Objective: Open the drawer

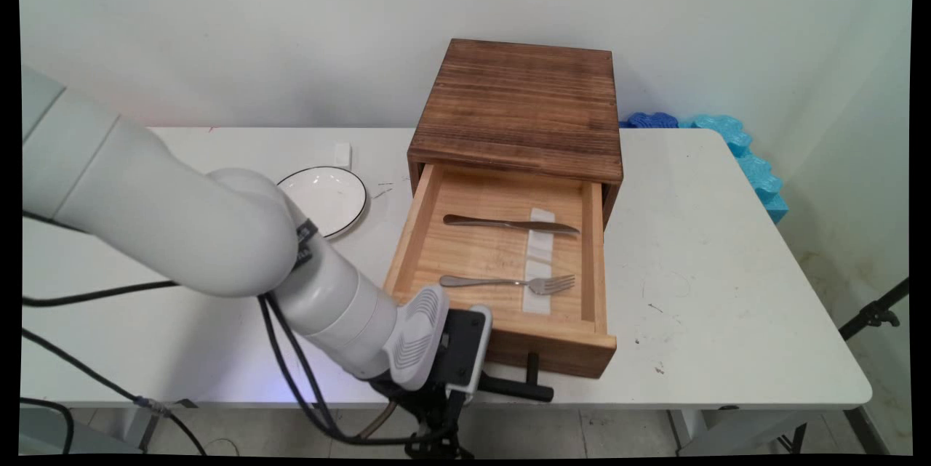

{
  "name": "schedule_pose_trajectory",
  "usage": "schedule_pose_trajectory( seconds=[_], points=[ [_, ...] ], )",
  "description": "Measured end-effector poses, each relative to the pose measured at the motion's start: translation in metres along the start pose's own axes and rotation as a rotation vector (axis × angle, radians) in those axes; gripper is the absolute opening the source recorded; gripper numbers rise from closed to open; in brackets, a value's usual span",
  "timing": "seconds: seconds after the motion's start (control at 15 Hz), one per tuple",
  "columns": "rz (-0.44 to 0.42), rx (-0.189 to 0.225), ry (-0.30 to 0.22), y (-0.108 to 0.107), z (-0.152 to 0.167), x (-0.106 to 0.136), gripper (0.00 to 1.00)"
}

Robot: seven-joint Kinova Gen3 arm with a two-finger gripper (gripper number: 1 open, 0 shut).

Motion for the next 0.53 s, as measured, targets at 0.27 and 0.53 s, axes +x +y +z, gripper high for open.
schedule_pose_trajectory(
  seconds=[0.27, 0.53],
  points=[
    [0.003, -0.012, 0.004, 0.013, -0.003, -0.001, 1.00],
    [0.012, -0.021, 0.009, 0.023, -0.007, -0.002, 1.00]
  ],
)
